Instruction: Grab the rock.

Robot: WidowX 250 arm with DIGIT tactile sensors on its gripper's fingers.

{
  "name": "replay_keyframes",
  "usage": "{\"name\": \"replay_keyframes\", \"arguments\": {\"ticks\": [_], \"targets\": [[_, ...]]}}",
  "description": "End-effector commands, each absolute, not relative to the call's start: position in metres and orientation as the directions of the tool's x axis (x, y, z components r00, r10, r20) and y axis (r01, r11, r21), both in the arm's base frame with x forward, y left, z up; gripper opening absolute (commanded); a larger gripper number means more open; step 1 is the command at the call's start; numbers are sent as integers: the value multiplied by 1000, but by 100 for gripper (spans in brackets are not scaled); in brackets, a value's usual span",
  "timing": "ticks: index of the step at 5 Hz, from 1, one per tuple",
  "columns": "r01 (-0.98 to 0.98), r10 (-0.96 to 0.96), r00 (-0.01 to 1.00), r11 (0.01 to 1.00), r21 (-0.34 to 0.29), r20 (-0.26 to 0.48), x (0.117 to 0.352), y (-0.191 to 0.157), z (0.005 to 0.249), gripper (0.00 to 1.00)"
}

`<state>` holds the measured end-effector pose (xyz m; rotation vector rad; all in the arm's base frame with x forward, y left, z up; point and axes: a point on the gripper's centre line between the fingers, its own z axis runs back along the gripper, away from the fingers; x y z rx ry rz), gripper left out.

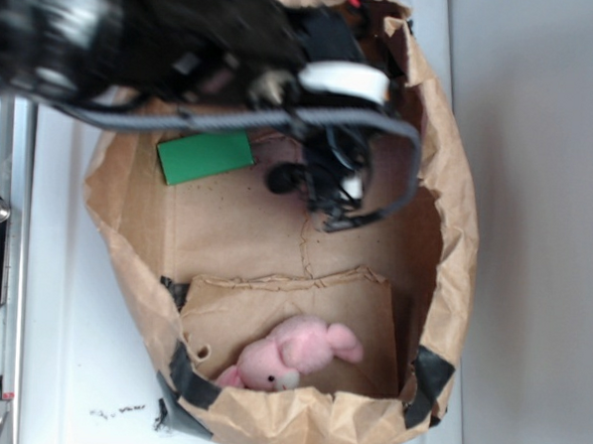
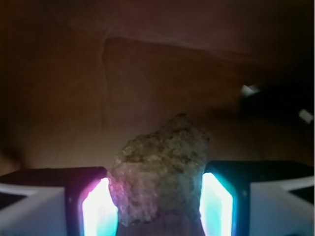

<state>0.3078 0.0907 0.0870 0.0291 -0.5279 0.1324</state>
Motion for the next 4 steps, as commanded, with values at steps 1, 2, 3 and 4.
{"name": "replay_keyframes", "arguments": {"ticks": [1,2,3,4], "targets": [[-152,149,876,988,-31,459,295,90,155,0],[-145,155,892,988,-54,424,290,86,175,0],[-122,141,900,990,-72,413,283,79,192,0],[-98,119,911,993,-71,396,278,67,203,0]]}}
